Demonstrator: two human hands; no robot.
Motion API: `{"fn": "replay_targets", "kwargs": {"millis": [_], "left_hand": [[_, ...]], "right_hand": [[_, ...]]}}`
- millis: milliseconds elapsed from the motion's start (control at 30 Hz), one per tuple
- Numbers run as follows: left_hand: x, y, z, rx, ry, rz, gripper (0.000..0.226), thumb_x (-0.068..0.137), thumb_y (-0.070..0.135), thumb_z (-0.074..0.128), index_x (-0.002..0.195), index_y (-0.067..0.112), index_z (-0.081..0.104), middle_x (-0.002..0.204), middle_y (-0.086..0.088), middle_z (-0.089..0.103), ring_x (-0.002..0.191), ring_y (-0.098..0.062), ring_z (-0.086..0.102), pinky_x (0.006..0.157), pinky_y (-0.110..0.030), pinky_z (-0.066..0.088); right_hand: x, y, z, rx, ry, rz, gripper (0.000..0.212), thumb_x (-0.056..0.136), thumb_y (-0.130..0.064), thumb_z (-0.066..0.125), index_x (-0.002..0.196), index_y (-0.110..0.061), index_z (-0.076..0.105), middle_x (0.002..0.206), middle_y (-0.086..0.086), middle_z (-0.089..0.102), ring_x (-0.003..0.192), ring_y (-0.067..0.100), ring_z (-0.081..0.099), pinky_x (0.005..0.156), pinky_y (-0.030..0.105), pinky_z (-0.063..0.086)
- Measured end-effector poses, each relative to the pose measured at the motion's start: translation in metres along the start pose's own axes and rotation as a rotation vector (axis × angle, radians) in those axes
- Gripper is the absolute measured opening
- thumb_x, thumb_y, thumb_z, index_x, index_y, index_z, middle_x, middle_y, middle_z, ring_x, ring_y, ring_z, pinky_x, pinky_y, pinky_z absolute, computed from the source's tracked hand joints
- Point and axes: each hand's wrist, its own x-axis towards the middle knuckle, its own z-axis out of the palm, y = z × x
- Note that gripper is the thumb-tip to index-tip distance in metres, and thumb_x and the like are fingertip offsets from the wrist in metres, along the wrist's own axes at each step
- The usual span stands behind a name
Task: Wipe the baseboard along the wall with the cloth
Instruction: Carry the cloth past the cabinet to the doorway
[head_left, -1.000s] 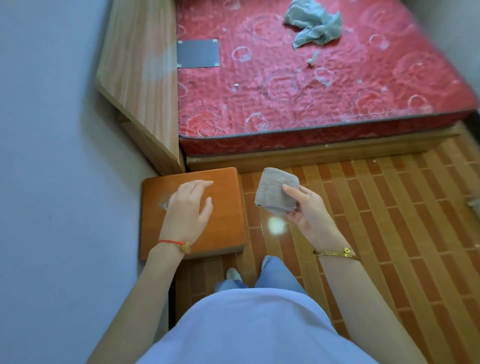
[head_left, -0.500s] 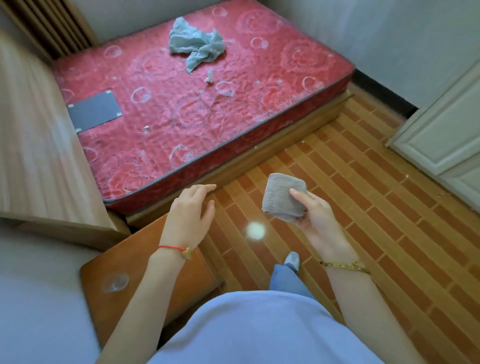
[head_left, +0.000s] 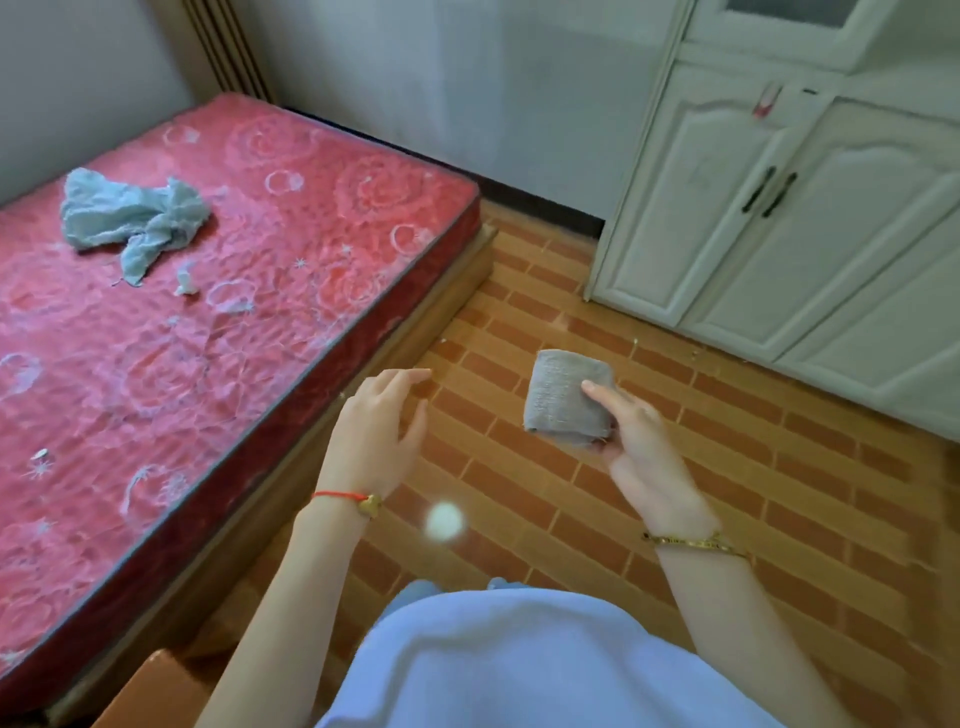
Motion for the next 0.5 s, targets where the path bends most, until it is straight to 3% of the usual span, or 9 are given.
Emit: {"fn": "replay_targets", "kwargs": {"millis": [167, 267, 333, 433, 500], "left_hand": [[0.066, 0.04, 0.038, 0.004, -0.088, 0.104, 0.032, 0.097, 0.015, 0.056, 0.128, 0.017, 0.063, 0.123, -0.001, 0.064, 0.107, -0.023, 0.059, 0.094, -0.039, 0.047], [0.103, 0.057, 0.064, 0.017, -0.151, 0.173, 0.031, 0.096, 0.017, 0.057, 0.126, 0.019, 0.063, 0.121, -0.001, 0.065, 0.102, -0.025, 0.061, 0.09, -0.044, 0.05], [0.132, 0.067, 0.083, 0.027, -0.209, 0.228, 0.031, 0.095, 0.016, 0.058, 0.126, 0.019, 0.063, 0.12, -0.003, 0.065, 0.106, -0.027, 0.061, 0.09, -0.045, 0.05], [0.18, 0.088, 0.113, 0.035, -0.291, 0.321, 0.032, 0.094, 0.015, 0.058, 0.126, 0.016, 0.063, 0.117, -0.004, 0.067, 0.108, -0.028, 0.06, 0.089, -0.043, 0.049], [0.215, 0.107, 0.132, 0.036, -0.327, 0.38, 0.03, 0.095, 0.015, 0.058, 0.125, 0.015, 0.064, 0.117, -0.004, 0.067, 0.108, -0.029, 0.06, 0.09, -0.043, 0.049]], "right_hand": [[0.035, -0.03, -0.039, 0.154, 0.142, -0.001, 0.026, 0.092, -0.013, 0.059, 0.116, -0.005, 0.063, 0.105, 0.011, 0.067, 0.088, 0.021, 0.066, 0.053, 0.026, 0.053], [0.056, -0.041, -0.061, 0.244, 0.226, 0.005, 0.027, 0.092, -0.011, 0.058, 0.117, -0.002, 0.06, 0.105, 0.013, 0.064, 0.089, 0.023, 0.064, 0.049, 0.025, 0.052], [0.074, -0.048, -0.077, 0.275, 0.293, -0.002, 0.032, 0.091, -0.012, 0.059, 0.121, -0.001, 0.059, 0.111, 0.015, 0.063, 0.097, 0.025, 0.063, 0.055, 0.029, 0.054], [0.102, -0.059, -0.103, 0.353, 0.386, -0.016, 0.031, 0.091, -0.013, 0.06, 0.12, -0.002, 0.06, 0.118, 0.016, 0.064, 0.108, 0.028, 0.062, 0.077, 0.041, 0.056], [0.121, -0.073, -0.118, 0.395, 0.433, -0.031, 0.026, 0.091, -0.013, 0.06, 0.115, -0.004, 0.061, 0.118, 0.016, 0.064, 0.109, 0.028, 0.062, 0.08, 0.041, 0.055]]}}
